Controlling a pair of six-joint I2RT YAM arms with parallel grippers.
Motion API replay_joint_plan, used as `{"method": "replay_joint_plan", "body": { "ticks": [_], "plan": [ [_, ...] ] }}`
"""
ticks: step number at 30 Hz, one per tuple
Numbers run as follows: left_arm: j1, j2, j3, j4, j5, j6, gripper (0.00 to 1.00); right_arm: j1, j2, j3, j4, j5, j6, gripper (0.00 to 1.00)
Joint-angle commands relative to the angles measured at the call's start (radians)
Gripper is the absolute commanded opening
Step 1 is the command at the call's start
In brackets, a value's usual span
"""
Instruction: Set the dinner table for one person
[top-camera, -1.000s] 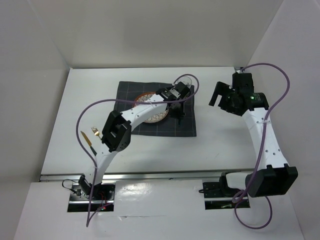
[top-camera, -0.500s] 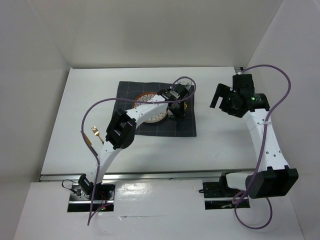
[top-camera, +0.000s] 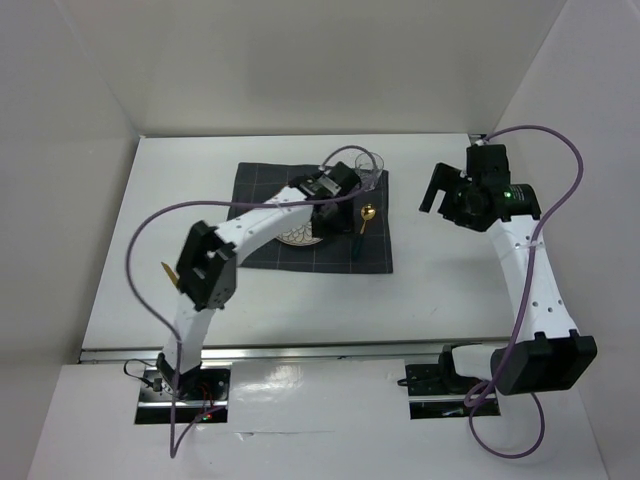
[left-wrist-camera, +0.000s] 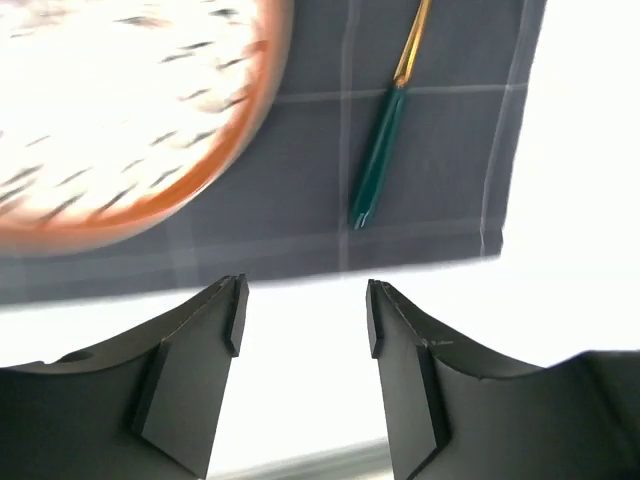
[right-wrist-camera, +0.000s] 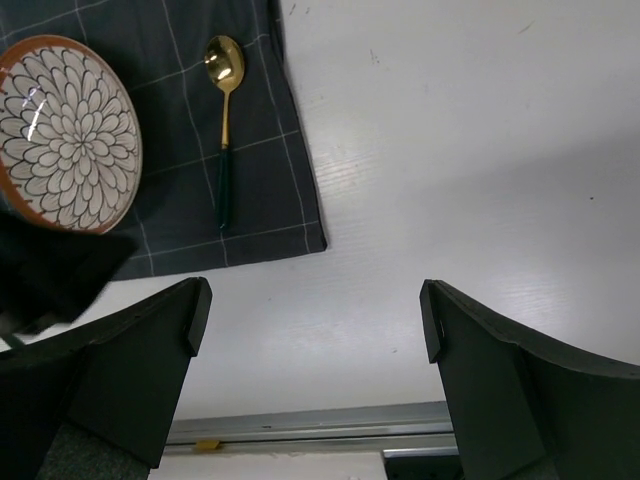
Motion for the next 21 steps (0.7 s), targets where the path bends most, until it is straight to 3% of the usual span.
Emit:
{"method": "replay_joint_plan", "body": {
  "ticks": [1, 5, 11, 12, 16, 21],
  "plan": [
    [0.053, -0.291, -0.112, -0.068, -0.133, 0.001, 0.67, -0.008, 0.004, 0.032, 0.058, -0.056, -0.004, 0.99],
    [0.225, -0.54, -0.417, -0.132, -0.15, -0.051, 0.67, 0.038, 0.032, 0.076, 0.108, -0.194, -0.015, 0.99],
    [0.441, -0.804, -0.677, -0.249, -0.183, -0.1, 0.67, 0.381, 0.16, 0.136, 0.199, -0.136, 0.031, 0.99],
    [0.495, -0.821, -0.7, -0.258, -0.183, -0.1, 0.67, 0.464, 0.206, 0.149, 0.199, -0.122, 0.043, 0.99],
    [0.609, -0.844, -0.829, -0.258, -0.183, -0.111, 0.66, 0.588, 0.272, 0.161, 0.249, -0.078, 0.077, 0.99],
    [0.684, -0.796, -1.007, -0.124, -0.061, -0.12, 0.69, 0.609, 0.285, 0.129, 0.268, -0.068, 0.097, 0.99]
  ]
}}
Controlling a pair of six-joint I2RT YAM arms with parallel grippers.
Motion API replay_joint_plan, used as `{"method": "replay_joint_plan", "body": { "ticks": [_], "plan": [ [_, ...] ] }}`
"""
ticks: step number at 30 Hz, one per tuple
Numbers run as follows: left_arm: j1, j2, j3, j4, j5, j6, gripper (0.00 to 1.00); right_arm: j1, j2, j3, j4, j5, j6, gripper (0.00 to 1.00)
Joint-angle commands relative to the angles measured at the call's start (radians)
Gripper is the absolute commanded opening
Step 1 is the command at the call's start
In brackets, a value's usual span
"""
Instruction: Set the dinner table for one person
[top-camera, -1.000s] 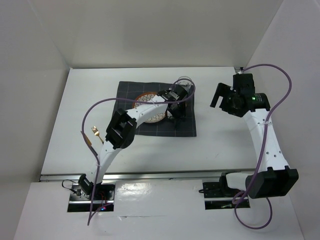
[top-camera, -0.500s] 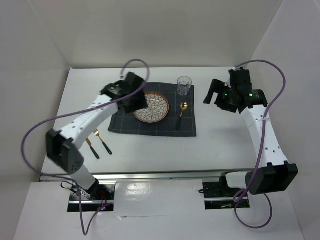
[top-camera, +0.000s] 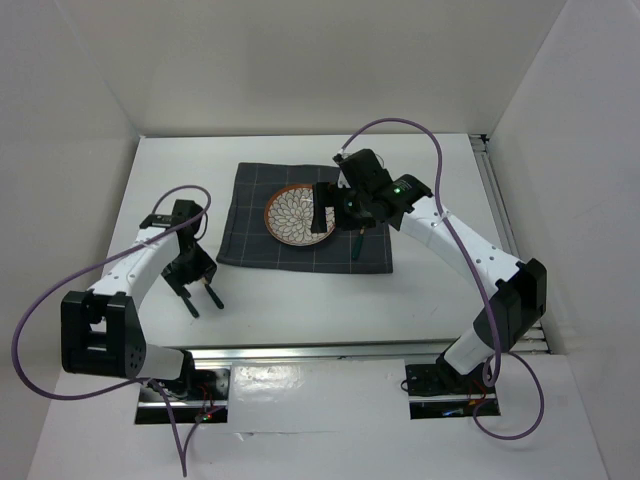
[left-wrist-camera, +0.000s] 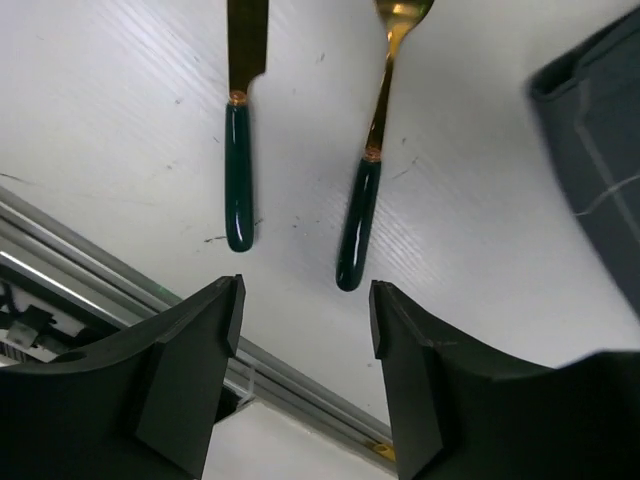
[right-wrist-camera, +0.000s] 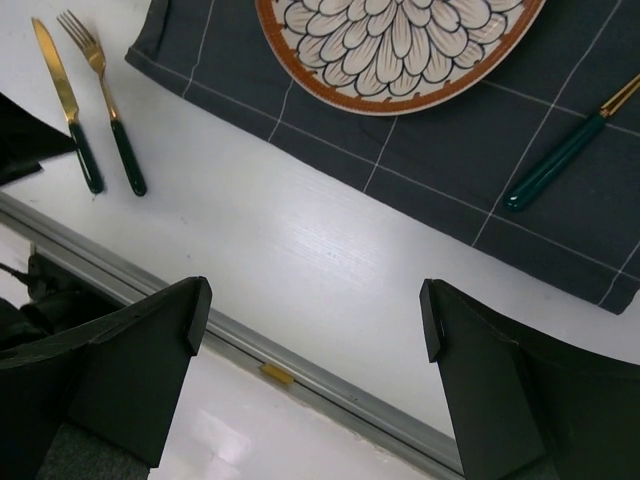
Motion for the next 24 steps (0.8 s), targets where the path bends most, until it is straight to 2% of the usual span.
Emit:
{"method": "replay_joint_plan", "body": {
  "ticks": [1, 3, 7, 11, 12, 15, 16, 17, 19, 23, 24],
  "plan": [
    [0.023, 0.024, -0.092, 0.124, 0.105, 0.003, 0.7, -0.005, -0.043, -0.001, 0.072, 0.048, 0.029, 0.99],
    [0.024, 0.044, -0.148, 0.206, 0.151, 0.003, 0.71, -0.005, -0.052, -0.012, 0.072, 0.063, 0.029, 0.99],
    [0.034, 0.133, -0.179, 0.261, 0.142, -0.006, 0.69, -0.005, -0.063, -0.021, 0.047, 0.097, 0.029, 0.99],
    [0.034, 0.176, -0.188, 0.301, 0.128, -0.006, 0.61, -0.014, -0.081, -0.044, 0.024, 0.115, 0.029, 0.99],
    [0.043, 0.191, -0.188, 0.315, 0.128, -0.006, 0.57, -0.014, -0.092, -0.044, 0.024, 0.115, 0.029, 0.99],
    [0.044, 0.209, -0.188, 0.326, 0.141, 0.017, 0.34, -0.025, -0.103, -0.053, 0.015, 0.126, 0.038, 0.99],
    [0.054, 0.21, -0.178, 0.306, 0.141, 0.017, 0.27, -0.025, -0.103, -0.062, 0.015, 0.135, 0.038, 0.99],
    [0.054, 0.21, -0.152, 0.288, 0.128, 0.017, 0.13, -0.034, -0.103, -0.062, 0.006, 0.135, 0.038, 0.99],
    [0.054, 0.174, -0.117, 0.222, 0.08, 0.017, 0.0, -0.034, -0.103, -0.062, -0.004, 0.146, 0.038, 0.99],
    [0.015, 0.102, 0.003, 0.16, 0.013, 0.072, 0.0, -0.043, -0.103, -0.039, -0.023, 0.169, 0.038, 0.99],
    [-0.025, 0.102, 0.062, 0.16, 0.013, 0.129, 0.0, -0.043, -0.103, -0.039, -0.024, 0.178, 0.028, 0.99]
  ]
}}
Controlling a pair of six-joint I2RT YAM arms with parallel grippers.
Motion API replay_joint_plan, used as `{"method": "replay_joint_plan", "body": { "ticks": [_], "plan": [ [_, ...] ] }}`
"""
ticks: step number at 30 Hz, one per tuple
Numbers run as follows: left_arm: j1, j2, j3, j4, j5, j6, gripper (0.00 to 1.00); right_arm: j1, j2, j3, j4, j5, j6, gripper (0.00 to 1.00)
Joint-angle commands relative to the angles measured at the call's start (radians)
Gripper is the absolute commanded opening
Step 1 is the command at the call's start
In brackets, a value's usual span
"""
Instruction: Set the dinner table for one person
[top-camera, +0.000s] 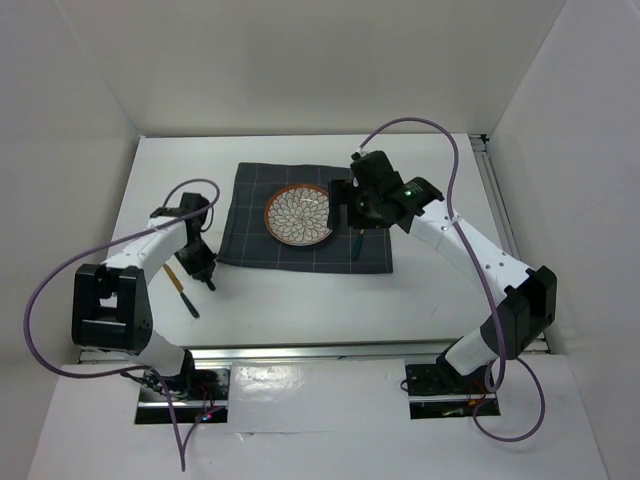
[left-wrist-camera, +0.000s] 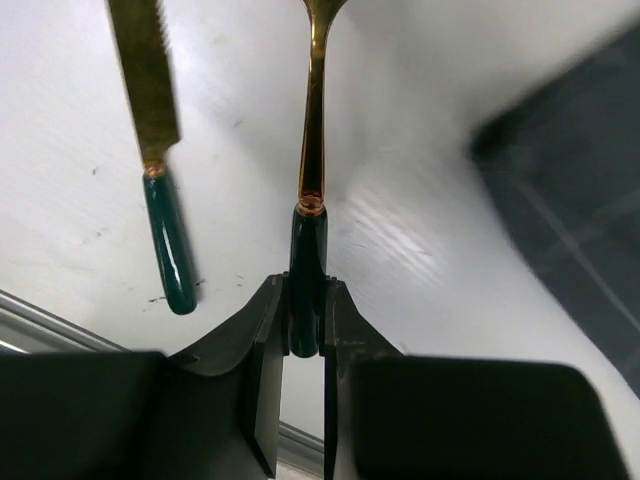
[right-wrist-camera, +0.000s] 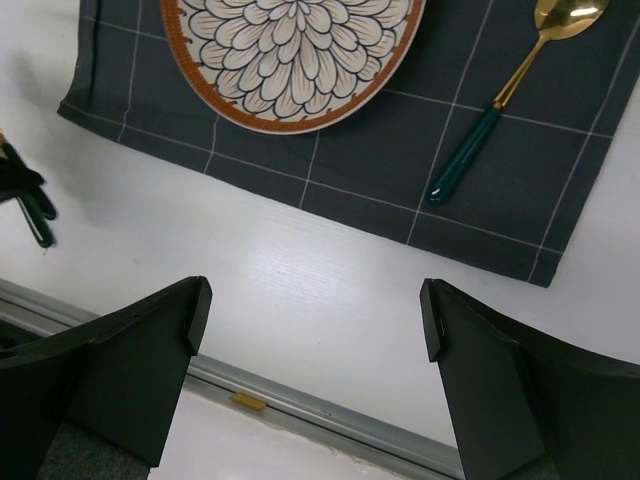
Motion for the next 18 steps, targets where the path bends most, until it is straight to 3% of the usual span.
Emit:
{"method": "replay_joint_plan", "body": {
  "ticks": [1, 6, 13, 18],
  "plan": [
    [-0.078, -0.037, 0.164, -0.053, -0.064, 0.111, 0.0, -0.006, -0.043, 0.03, -0.035, 0.054, 0.001, 0.99],
    [-0.225, 0.138, 0.39, -0.101, -0.113, 0.198, 0.0, -0.015, -0.052, 0.03, -0.035, 0.083, -0.008, 0.99],
    [-0.258, 0.463, 0.653, -0.146, -0.133, 0.293, 0.0, -0.033, -0.052, 0.03, -0.044, 0.083, -0.018, 0.99],
    [-0.258, 0.573, 0.736, -0.136, -0.142, 0.338, 0.0, -0.053, -0.061, 0.021, -0.062, 0.11, -0.028, 0.99]
  ]
}}
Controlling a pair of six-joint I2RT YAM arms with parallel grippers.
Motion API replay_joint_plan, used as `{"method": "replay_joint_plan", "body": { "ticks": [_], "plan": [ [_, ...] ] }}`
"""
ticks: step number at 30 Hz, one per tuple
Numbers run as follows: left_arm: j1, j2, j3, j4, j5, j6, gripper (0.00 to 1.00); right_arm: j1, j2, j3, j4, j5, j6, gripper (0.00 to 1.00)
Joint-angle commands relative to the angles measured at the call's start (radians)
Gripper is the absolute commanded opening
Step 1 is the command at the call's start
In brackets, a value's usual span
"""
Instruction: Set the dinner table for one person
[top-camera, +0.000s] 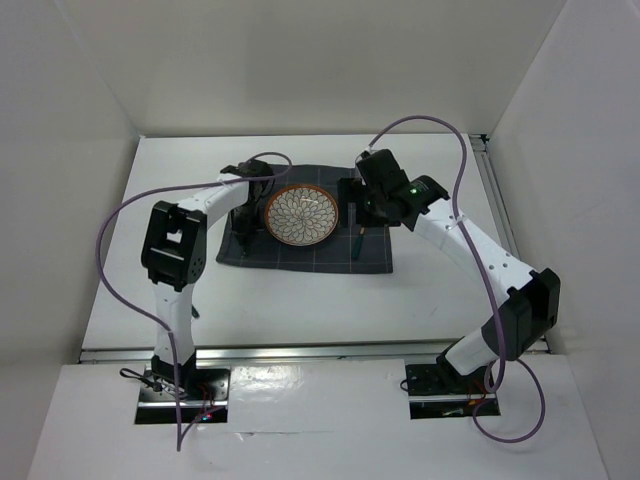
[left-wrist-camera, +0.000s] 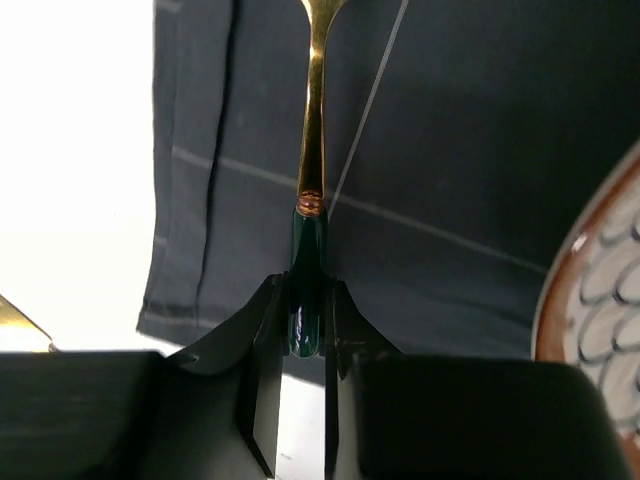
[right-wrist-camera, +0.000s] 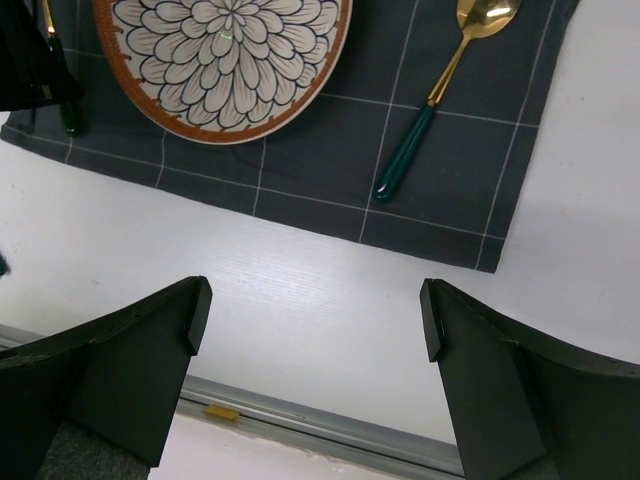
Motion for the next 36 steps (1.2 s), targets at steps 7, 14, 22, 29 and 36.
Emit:
{"method": "replay_joint_plan", "body": {
  "ticks": [7, 14, 22, 29, 36],
  "plan": [
    [-0.002, 0.091, 0.157, -0.023, -0.054, 0.108, 0.0, -0.03, -0.042, -0.001, 0.002, 0.021, -0.024, 0.99],
    [-0.002, 0.161, 0.229, -0.045, -0.054, 0.116, 0.14, -0.04, -0.022, 0.008, 0.002, 0.021, -0.033, 0.99],
    [-0.002, 0.077, 0.224, -0.04, -0.045, 0.093, 0.67, -0.04, -0.013, 0.017, 0.002, 0.021, -0.033, 0.99],
    [0.083, -0.206, 0.099, -0.094, -0.037, -0.03, 0.67, -0.049, -0.013, 0.006, 0.023, -0.001, -0.033, 0.99],
    [0.254, -0.515, -0.419, -0.025, 0.004, -0.234, 0.66, -0.058, -0.013, -0.024, 0.065, -0.038, -0.042, 0.99]
  ]
}}
